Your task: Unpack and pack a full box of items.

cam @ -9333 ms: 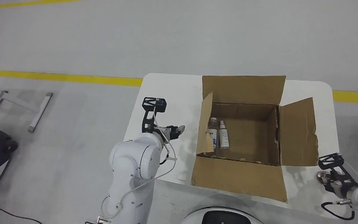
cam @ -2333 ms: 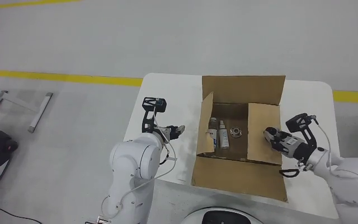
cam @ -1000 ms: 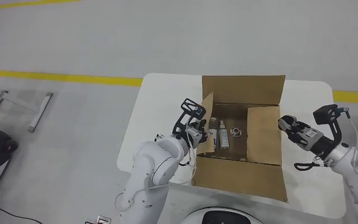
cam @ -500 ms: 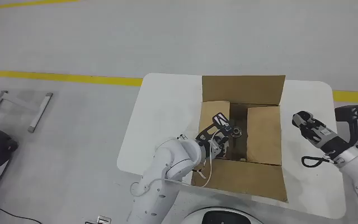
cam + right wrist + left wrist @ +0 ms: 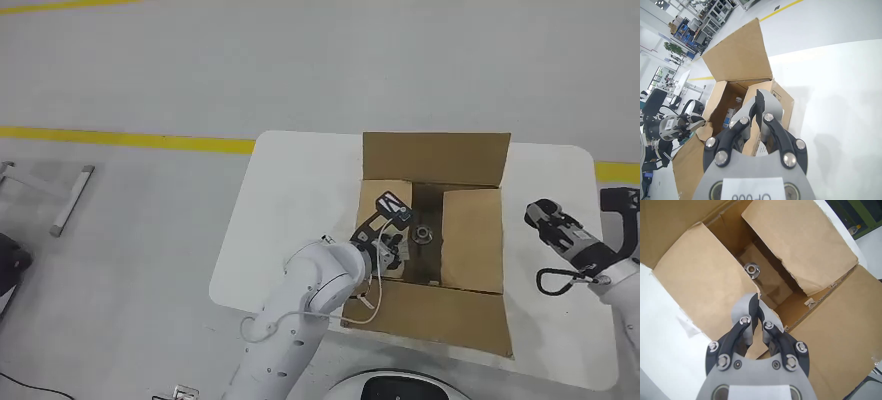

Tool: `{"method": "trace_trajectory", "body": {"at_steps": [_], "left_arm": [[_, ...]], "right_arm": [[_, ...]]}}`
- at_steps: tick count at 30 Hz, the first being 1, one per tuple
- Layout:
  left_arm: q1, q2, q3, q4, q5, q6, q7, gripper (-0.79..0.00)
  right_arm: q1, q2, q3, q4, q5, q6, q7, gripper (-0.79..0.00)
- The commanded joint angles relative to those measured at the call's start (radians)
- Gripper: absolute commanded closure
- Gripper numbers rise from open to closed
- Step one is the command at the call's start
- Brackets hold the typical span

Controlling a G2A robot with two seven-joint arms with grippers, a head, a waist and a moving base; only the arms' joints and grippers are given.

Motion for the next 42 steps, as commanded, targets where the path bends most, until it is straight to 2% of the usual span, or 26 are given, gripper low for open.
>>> {"method": "trace_trajectory", "body": {"at_steps": [1,8,9,10,11,17,22,25,32,37,42], "left_arm": [[-0.002,0.001,0.001,0.006,0.011,0.01,-0.007,0.0],[0.0,0.005,0.007,0.0,0.005,0.022,-0.018,0.0],[0.0,0.006,0.008,-0.003,0.005,0.023,-0.022,-0.249],[0.001,0.007,0.008,-0.008,0.005,0.024,-0.026,-0.56],[0.002,0.008,0.008,-0.012,0.006,0.026,-0.031,-0.785],[0.003,0.013,-0.014,-0.062,-0.009,0.057,-0.043,-0.785],[0.028,0.021,-0.049,-0.143,-0.012,0.08,-0.043,-0.785],[0.054,0.028,-0.076,-0.189,-0.011,0.098,-0.046,-0.785],[0.126,0.043,-0.147,-0.294,0.003,0.157,-0.047,-0.785],[0.163,0.052,-0.172,-0.327,0.012,0.174,-0.047,-0.785],[0.185,0.059,-0.189,-0.348,0.035,0.185,-0.035,-0.785]], "right_arm": [[0.008,0.001,-0.002,0.007,0.005,0.003,-0.003,0.0],[0.037,0.003,0.0,0.033,0.053,-0.005,-0.008,0.0],[0.043,0.003,0.004,0.042,0.07,0.0,-0.012,0.0],[0.05,0.003,0.006,0.049,0.084,0.001,-0.013,0.0],[0.057,0.004,0.009,0.057,0.102,0.0,-0.013,0.0],[0.125,0.006,0.019,0.148,0.198,0.003,-0.017,0.0],[0.234,0.011,0.01,0.283,0.274,0.02,0.001,0.0],[0.328,0.017,-0.015,0.374,0.284,0.026,0.032,0.0],[0.524,0.026,-0.116,0.541,0.196,0.034,0.079,0.0],[0.629,0.026,-0.183,0.649,0.211,-0.036,0.132,0.0],[0.66,0.033,-0.205,0.664,0.224,-0.125,0.195,0.0]]}}
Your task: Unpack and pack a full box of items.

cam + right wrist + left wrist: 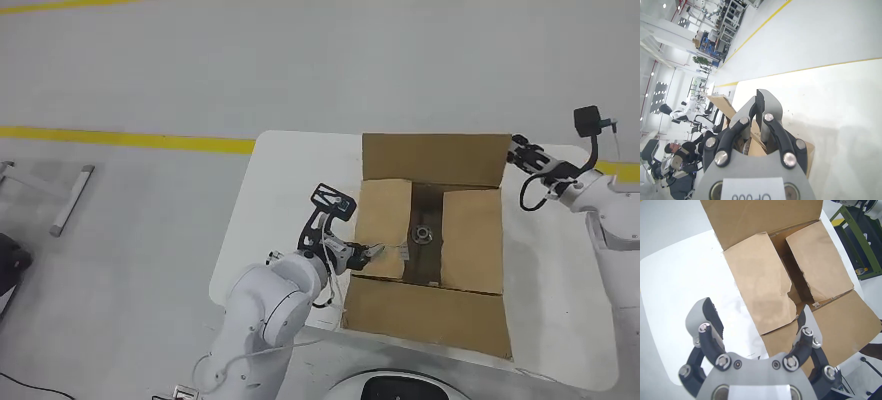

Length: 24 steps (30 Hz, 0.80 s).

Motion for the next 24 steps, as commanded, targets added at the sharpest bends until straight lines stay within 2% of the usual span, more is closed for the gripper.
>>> {"method": "trace_trajectory", "body": {"at_steps": [1,11,19,24], "left_arm": [[0.01,0.002,-0.008,-0.005,0.007,0.015,0.005,-0.785],[0.024,0.014,-0.047,-0.022,0.008,0.015,0.002,-0.785],[0.053,0.036,-0.089,-0.065,-0.007,-0.136,-0.029,-0.785],[0.07,0.041,-0.111,-0.075,-0.034,-0.145,-0.029,-0.785]], "right_arm": [[-0.009,0.005,0.004,-0.017,-0.005,-0.044,0.018,0.0],[-0.153,0.026,0.067,-0.143,0.087,-0.16,0.102,0.0],[-0.27,0.045,0.077,-0.261,0.073,-0.278,0.209,0.0],[-0.318,0.05,0.056,-0.303,0.064,-0.295,0.218,0.0]]}}
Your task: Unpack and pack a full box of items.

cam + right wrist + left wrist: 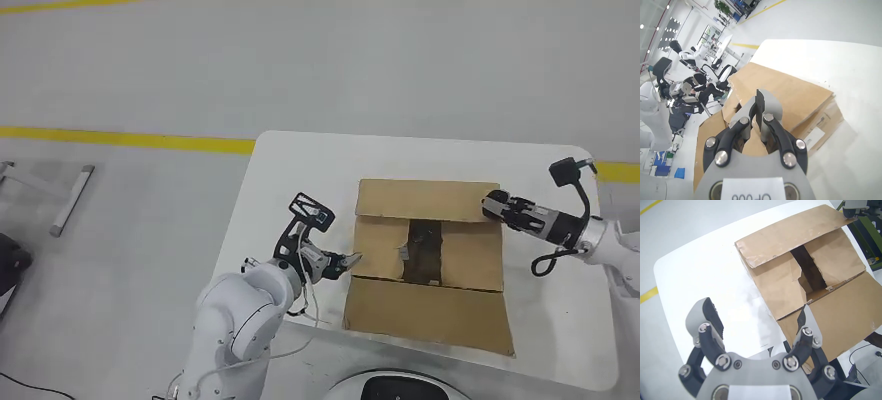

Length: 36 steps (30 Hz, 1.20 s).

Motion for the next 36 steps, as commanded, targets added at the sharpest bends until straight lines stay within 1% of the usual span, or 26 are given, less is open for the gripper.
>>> {"method": "trace_trajectory", "body": {"at_steps": [1,11,16,26,27,29,32,36], "left_arm": [[-0.001,0.0,0.001,0.0,0.001,0.001,0.0,-0.785],[-0.001,0.0,0.001,0.0,0.001,0.001,0.0,-0.785],[-0.001,0.0,0.001,0.0,0.001,0.001,0.0,-0.785],[-0.001,0.0,0.001,0.0,0.001,0.001,0.0,-0.785],[0.007,0.001,0.002,0.003,0.002,0.002,0.021,-0.785],[0.017,0.003,0.004,0.006,0.005,-0.004,0.04,-0.785],[0.022,0.009,0.003,0.005,-0.001,-0.032,0.041,-0.785],[0.027,0.019,-0.011,-0.003,-0.001,-0.083,0.039,-0.785]], "right_arm": [[-0.011,0.001,-0.015,-0.005,0.003,0.001,-0.004,0.0],[-0.007,0.004,-0.092,0.023,-0.035,0.007,-0.044,0.0],[-0.001,0.006,-0.109,0.04,-0.035,0.012,-0.062,0.0],[0.018,0.016,-0.131,0.075,-0.04,0.014,-0.061,0.0],[0.02,0.016,-0.135,0.076,-0.042,0.013,-0.06,0.0],[0.022,0.018,-0.137,0.077,-0.041,0.012,-0.063,0.0],[0.013,0.021,-0.128,0.066,-0.02,-0.003,-0.075,0.0],[-0.011,0.028,-0.097,0.011,0.001,-0.045,-0.091,0.0]]}}
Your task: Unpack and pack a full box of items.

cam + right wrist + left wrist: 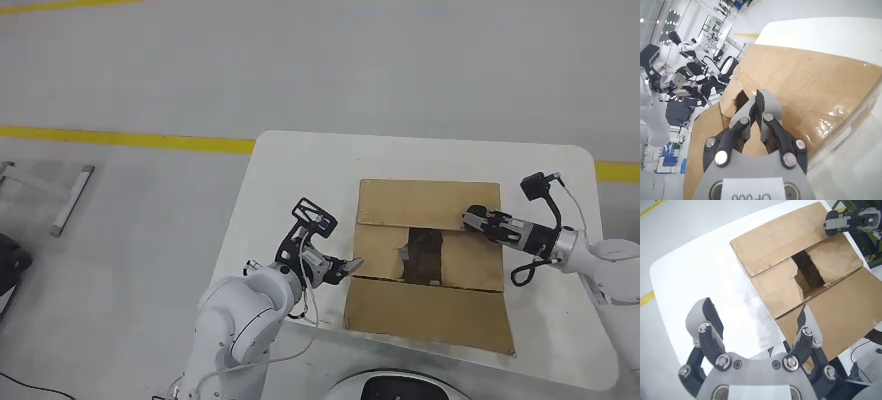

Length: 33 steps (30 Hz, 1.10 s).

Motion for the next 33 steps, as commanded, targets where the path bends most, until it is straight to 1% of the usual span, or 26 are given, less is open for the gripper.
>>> {"method": "trace_trajectory", "body": {"at_steps": [1,4,7,11,13,15,20,22,23,28,31,33], "left_arm": [[0.004,0.006,-0.012,-0.006,0.003,-0.032,-0.002,-0.785],[0.013,0.016,-0.041,-0.015,0.02,-0.075,-0.001,-0.785],[0.028,0.022,-0.069,-0.021,0.032,-0.066,0.012,-0.785],[0.028,0.022,-0.069,-0.021,0.032,-0.066,0.012,-0.785],[0.028,0.022,-0.069,-0.021,0.032,-0.066,0.012,-0.785],[0.028,0.022,-0.069,-0.021,0.032,-0.066,0.012,-0.785],[0.028,0.022,-0.068,-0.023,0.038,-0.069,0.017,-0.785],[0.034,0.03,-0.035,-0.039,0.127,-0.146,0.026,-0.785],[0.043,0.032,-0.024,-0.04,0.135,-0.164,0.039,-0.785],[0.081,0.05,-0.009,-0.056,0.273,-0.282,0.052,-0.785],[0.118,0.063,-0.006,-0.056,0.34,-0.373,0.06,-0.785],[0.147,0.072,-0.006,-0.054,0.374,-0.409,0.077,-0.785]], "right_arm": [[-0.017,0.004,0.019,-0.031,0.011,-0.025,-0.012,0.0],[-0.048,0.009,0.052,-0.084,0.025,-0.077,-0.037,0.0],[-0.084,0.013,0.086,-0.137,0.007,-0.103,-0.068,0.0],[-0.134,0.016,0.125,-0.228,-0.087,-0.07,-0.128,0.0],[-0.157,0.017,0.137,-0.283,-0.173,-0.037,-0.149,0.0],[-0.18,0.016,0.139,-0.337,-0.253,-0.007,-0.178,0.0],[-0.227,0.014,0.134,-0.407,-0.358,0.012,-0.249,0.0],[-0.238,0.015,0.132,-0.422,-0.4,0.009,-0.257,0.0],[-0.243,0.016,0.131,-0.425,-0.413,0.012,-0.262,0.0],[-0.257,0.017,0.127,-0.413,-0.423,0.011,-0.285,0.0],[-0.26,0.018,0.126,-0.396,-0.415,0.008,-0.29,0.0],[-0.259,0.019,0.125,-0.385,-0.408,0.004,-0.291,0.0]]}}
